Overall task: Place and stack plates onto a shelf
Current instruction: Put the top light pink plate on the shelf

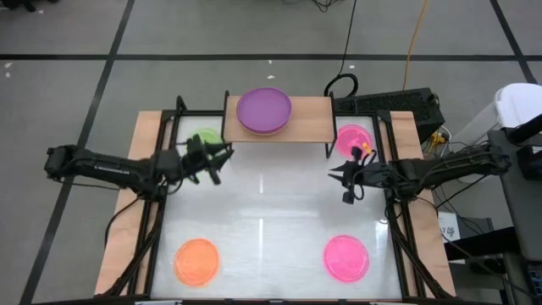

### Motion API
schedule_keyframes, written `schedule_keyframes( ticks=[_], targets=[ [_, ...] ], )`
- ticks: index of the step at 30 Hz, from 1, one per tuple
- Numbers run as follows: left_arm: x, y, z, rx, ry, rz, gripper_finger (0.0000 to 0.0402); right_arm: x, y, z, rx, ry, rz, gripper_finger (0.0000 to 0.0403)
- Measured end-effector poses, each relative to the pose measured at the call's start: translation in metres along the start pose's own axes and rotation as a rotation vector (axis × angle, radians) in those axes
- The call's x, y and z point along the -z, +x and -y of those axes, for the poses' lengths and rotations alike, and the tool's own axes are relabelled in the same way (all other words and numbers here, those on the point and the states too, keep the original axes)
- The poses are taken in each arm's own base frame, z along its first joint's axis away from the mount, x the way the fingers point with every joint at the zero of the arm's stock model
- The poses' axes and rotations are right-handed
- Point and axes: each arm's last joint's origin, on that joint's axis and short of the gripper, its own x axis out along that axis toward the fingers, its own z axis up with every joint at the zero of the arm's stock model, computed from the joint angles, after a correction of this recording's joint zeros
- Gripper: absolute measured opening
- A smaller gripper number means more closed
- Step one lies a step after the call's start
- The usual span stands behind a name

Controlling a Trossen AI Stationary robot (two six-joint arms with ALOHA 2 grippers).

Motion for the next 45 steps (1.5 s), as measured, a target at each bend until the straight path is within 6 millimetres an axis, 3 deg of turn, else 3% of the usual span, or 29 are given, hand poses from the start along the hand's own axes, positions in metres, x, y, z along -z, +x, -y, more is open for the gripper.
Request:
schedule_keyframes(
  ticks=[4,9,18,24,33,45],
  targets=[
    [0.029,-0.014,-0.006,0.037,-0.061,0.072,0.0157,0.006,0.005,0.005,0.044,0.060,-0.069,0.0061],
    [0.036,-0.022,-0.012,0.047,-0.116,0.141,0.0157,0.013,0.015,0.014,0.163,0.092,-0.155,0.0061],
    [0.036,-0.022,-0.012,0.048,-0.120,0.152,0.0157,0.041,0.033,0.032,0.356,0.185,-0.454,0.0063],
    [0.036,-0.022,-0.012,0.049,-0.129,0.151,0.0157,0.052,0.045,0.043,0.438,0.202,-0.563,0.0091],
    [0.036,-0.022,-0.012,0.049,-0.130,0.151,0.0157,0.064,0.060,0.052,0.488,0.217,-0.668,0.0147],
    [0.036,-0.022,-0.012,0.049,-0.131,0.151,0.0157,0.076,0.076,0.066,0.542,0.263,-0.718,0.0155]
  ],
)
